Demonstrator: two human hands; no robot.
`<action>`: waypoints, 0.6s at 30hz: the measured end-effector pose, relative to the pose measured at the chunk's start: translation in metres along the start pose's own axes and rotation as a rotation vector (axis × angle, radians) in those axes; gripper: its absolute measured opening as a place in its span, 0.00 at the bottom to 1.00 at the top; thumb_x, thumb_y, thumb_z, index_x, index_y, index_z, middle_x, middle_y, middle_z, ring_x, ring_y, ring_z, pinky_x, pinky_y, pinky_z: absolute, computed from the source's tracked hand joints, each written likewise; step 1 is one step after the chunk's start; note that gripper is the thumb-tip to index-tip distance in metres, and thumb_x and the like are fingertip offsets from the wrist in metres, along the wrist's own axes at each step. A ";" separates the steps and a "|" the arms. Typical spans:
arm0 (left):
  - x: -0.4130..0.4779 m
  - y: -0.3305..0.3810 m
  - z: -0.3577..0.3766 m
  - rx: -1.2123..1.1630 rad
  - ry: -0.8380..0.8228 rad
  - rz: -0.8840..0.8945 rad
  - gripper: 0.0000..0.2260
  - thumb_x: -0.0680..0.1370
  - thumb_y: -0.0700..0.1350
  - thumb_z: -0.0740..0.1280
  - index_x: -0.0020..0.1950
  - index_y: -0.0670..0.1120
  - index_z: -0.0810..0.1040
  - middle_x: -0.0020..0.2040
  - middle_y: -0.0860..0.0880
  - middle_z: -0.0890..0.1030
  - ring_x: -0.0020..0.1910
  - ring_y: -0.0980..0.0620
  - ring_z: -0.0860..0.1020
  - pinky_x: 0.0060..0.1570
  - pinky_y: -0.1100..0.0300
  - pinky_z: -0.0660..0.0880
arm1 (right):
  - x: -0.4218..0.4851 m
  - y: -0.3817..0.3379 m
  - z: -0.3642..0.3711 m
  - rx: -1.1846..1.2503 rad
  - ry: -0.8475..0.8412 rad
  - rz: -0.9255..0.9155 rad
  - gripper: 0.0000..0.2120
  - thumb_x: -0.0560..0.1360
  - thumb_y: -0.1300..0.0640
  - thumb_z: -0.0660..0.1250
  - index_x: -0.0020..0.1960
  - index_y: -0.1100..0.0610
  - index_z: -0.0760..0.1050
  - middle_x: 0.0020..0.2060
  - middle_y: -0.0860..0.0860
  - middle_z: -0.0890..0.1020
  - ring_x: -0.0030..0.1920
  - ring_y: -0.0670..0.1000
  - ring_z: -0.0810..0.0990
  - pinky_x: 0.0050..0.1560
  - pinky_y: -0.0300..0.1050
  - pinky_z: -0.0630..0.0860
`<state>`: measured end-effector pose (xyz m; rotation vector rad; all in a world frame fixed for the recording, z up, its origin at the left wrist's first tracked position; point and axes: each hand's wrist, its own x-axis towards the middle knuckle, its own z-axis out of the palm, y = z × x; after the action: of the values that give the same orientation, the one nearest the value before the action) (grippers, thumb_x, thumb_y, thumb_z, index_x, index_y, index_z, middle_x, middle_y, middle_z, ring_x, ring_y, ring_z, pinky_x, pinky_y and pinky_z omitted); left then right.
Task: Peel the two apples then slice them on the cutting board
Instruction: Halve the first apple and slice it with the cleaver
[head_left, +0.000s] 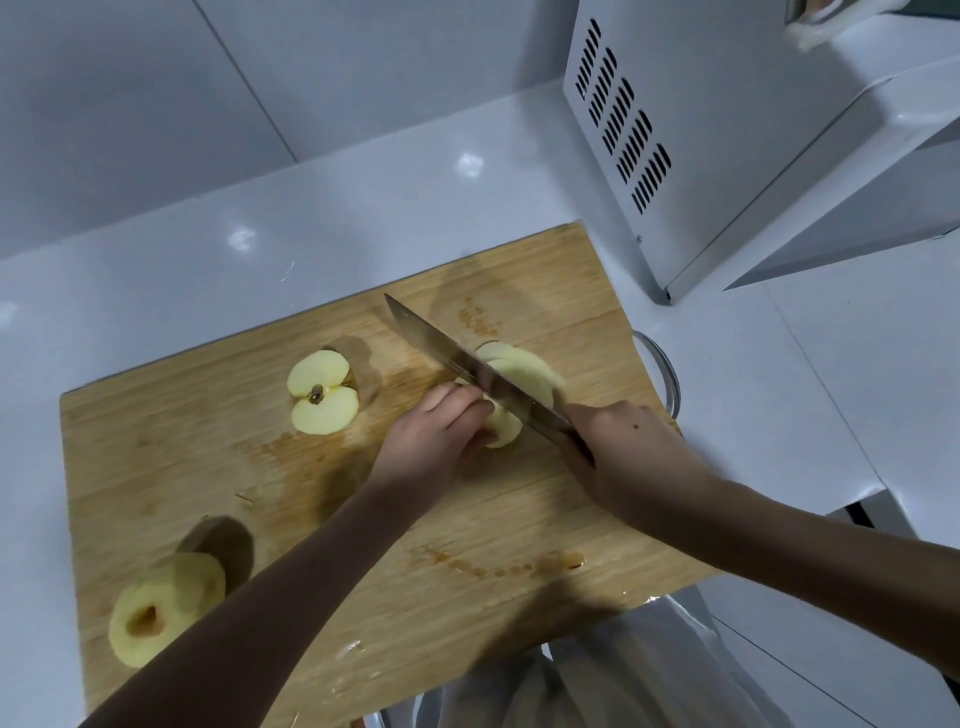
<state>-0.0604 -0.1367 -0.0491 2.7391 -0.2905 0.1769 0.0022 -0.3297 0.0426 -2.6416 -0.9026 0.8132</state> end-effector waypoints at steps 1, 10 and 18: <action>0.000 0.000 0.000 -0.007 -0.003 0.001 0.14 0.74 0.50 0.61 0.51 0.43 0.80 0.51 0.47 0.81 0.50 0.52 0.70 0.36 0.58 0.76 | -0.002 -0.001 -0.002 -0.010 -0.003 -0.005 0.11 0.81 0.53 0.52 0.56 0.55 0.71 0.33 0.47 0.69 0.33 0.47 0.69 0.31 0.39 0.64; 0.000 -0.001 0.003 -0.026 0.006 -0.006 0.14 0.74 0.50 0.61 0.50 0.43 0.81 0.51 0.46 0.81 0.50 0.51 0.71 0.38 0.57 0.76 | 0.027 -0.005 0.017 -0.034 -0.084 0.061 0.07 0.80 0.58 0.57 0.55 0.57 0.71 0.35 0.48 0.67 0.38 0.51 0.69 0.38 0.43 0.65; -0.001 -0.001 0.002 -0.053 0.015 -0.003 0.14 0.74 0.49 0.61 0.51 0.42 0.80 0.51 0.45 0.81 0.51 0.50 0.72 0.37 0.55 0.79 | 0.011 -0.003 0.004 0.056 -0.009 0.053 0.09 0.81 0.53 0.54 0.52 0.55 0.71 0.36 0.49 0.71 0.36 0.50 0.71 0.37 0.42 0.65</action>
<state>-0.0611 -0.1362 -0.0515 2.6848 -0.2827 0.1865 0.0059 -0.3205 0.0353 -2.6258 -0.8031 0.8506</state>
